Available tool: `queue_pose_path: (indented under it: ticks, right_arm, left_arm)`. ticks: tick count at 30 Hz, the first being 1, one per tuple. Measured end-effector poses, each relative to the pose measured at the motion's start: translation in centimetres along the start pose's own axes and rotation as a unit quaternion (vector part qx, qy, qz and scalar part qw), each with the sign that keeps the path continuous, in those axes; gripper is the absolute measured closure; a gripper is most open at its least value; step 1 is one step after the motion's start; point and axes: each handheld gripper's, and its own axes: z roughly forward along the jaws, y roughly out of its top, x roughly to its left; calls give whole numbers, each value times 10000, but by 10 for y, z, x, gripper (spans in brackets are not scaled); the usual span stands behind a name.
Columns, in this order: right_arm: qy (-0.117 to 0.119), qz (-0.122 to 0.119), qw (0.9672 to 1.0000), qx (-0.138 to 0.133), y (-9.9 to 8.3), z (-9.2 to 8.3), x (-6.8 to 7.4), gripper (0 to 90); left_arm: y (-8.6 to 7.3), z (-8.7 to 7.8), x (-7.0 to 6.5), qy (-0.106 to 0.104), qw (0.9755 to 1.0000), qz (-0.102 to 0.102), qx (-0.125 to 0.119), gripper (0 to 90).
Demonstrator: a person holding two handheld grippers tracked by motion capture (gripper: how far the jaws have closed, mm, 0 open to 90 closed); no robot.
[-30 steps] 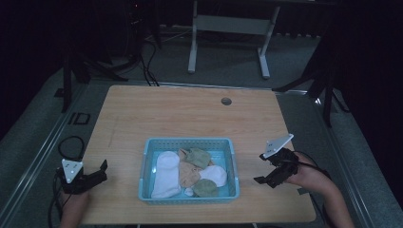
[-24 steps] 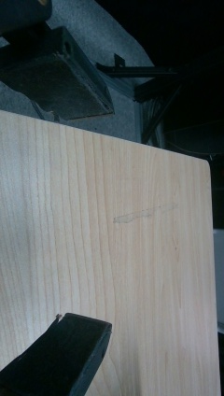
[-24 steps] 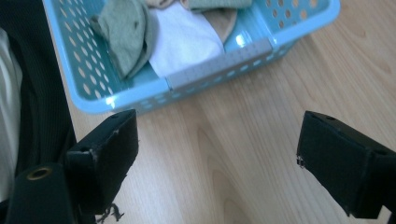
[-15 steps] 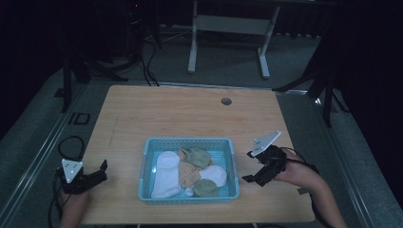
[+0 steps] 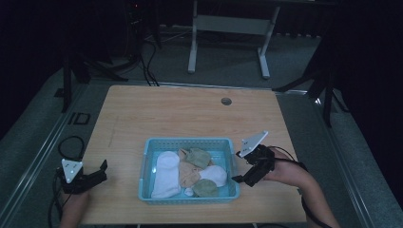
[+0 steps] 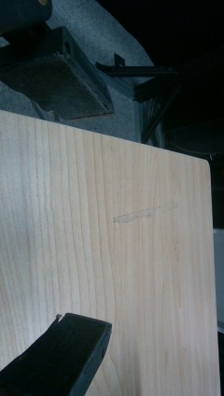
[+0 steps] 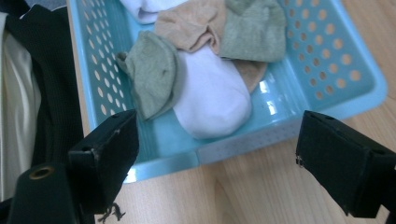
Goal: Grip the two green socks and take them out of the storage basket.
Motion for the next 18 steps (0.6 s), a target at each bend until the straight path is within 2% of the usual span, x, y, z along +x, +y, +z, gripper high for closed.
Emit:
queue_pose_path:
  ticks: [7,18]
  right_arm:
    - [110,-175,9997,106,8,11,4,154]
    - [414,-456,9976,312,25,37,13,221]
  left_arm:
    - [0,0,0,-3,10000,4,2,4]
    - [0,0,0,-16,10000,26,6,4]
